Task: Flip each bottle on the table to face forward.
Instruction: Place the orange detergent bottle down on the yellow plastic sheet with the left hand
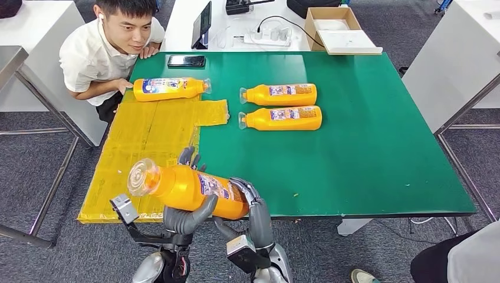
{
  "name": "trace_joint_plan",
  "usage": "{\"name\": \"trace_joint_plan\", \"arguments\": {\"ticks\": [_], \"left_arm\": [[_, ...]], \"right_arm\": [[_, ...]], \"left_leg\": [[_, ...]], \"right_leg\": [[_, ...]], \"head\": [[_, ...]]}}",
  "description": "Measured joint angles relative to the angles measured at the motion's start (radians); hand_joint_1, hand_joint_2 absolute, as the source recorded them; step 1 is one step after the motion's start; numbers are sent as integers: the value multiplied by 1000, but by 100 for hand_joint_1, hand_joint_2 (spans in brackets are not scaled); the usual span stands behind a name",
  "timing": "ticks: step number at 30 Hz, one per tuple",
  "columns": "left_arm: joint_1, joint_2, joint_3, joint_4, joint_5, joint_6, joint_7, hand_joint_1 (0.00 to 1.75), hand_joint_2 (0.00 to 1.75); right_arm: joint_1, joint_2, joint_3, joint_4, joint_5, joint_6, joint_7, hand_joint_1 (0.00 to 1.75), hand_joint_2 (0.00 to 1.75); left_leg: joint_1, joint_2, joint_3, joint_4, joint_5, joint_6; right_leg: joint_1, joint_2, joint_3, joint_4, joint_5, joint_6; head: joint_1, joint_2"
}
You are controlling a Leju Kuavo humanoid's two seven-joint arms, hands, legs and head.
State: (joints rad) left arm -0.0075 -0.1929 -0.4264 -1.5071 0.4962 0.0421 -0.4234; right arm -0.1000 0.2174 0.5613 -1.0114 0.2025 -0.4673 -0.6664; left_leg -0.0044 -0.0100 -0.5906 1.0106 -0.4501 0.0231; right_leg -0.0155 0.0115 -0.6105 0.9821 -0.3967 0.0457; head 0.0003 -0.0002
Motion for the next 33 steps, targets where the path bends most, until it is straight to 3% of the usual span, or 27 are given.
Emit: {"name": "trace_joint_plan", "arguments": {"ticks": [12,16,17,20,28,33], "left_arm": [[31,-5,36,-56,10,20,-18,175,175],[34,-5,45,-56,12,18,-19,175,175],[33,-5,46,-56,12,16,-19,175,175],[28,-4,42,-56,-1,0,-15,175,175],[20,2,33,-54,-57,0,-9,175,175],[1,19,38,-37,-215,113,11,175,175]], "right_arm": [[-39,14,22,87,-43,36,0,169,175],[-47,19,24,107,-46,52,0,7,175],[-47,20,24,110,-48,56,0,0,131],[-47,20,21,118,-60,62,0,0,0],[-38,19,4,110,-69,61,0,0,0],[4,-3,-7,16,-59,-2,0,0,0]], "left_leg": [[0,0,0,0,0,0],[0,0,0,0,0,0],[0,0,0,0,0,0],[0,0,0,0,0,0],[0,0,0,0,0,0],[0,0,0,0,0,0]], "right_leg": [[0,0,0,0,0,0],[0,0,0,0,0,0],[0,0,0,0,0,0],[0,0,0,0,0,0],[0,0,-1,0,0,0],[0,0,-1,0,0,0]], "head": [[0,0],[0,0],[0,0],[0,0],[0,0],[0,0]]}}
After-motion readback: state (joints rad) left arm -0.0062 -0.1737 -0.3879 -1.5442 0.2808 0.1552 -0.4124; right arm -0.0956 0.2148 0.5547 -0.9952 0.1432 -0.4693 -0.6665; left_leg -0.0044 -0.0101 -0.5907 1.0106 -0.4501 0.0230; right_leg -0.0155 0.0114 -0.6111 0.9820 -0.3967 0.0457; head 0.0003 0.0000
